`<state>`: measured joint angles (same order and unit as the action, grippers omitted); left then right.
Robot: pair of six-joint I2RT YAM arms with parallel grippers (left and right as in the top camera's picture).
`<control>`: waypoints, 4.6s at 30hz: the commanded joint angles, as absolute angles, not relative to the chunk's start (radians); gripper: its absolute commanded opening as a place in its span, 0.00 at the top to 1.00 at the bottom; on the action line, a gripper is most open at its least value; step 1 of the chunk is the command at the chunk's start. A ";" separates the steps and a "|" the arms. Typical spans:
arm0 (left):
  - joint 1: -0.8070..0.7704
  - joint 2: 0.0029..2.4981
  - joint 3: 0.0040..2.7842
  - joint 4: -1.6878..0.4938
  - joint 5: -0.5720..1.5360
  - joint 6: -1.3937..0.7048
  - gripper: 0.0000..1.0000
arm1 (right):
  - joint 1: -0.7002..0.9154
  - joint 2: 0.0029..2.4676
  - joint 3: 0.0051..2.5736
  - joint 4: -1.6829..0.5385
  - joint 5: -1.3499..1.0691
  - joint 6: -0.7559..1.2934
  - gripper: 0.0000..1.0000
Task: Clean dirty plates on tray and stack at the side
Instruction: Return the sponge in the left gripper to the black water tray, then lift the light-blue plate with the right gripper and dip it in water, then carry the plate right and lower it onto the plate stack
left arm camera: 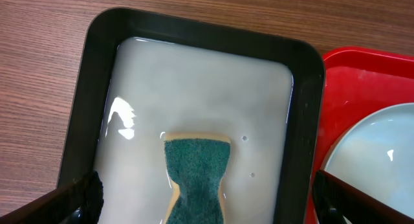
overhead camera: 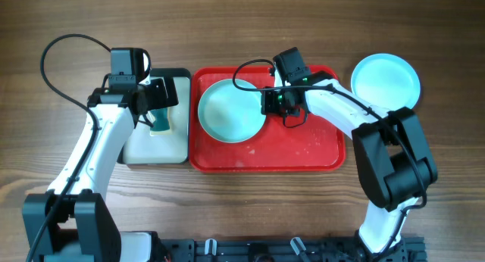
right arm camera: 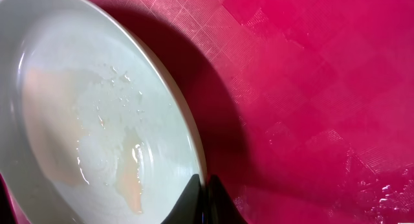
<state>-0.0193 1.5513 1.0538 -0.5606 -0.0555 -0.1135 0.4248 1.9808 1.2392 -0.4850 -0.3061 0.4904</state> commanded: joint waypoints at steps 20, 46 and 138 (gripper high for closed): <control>-0.015 1.544 1.065 -0.560 -0.069 -0.123 0.00 | 0.431 1.899 1.282 -0.496 -0.136 0.441 0.96; -0.012 1.510 1.079 -0.459 -0.068 -0.125 0.00 | 0.569 1.744 1.283 -0.280 -0.012 0.397 0.96; 0.072 1.079 1.105 -0.652 -0.069 -0.278 0.00 | -0.361 1.875 1.265 -0.562 -0.290 0.190 0.51</control>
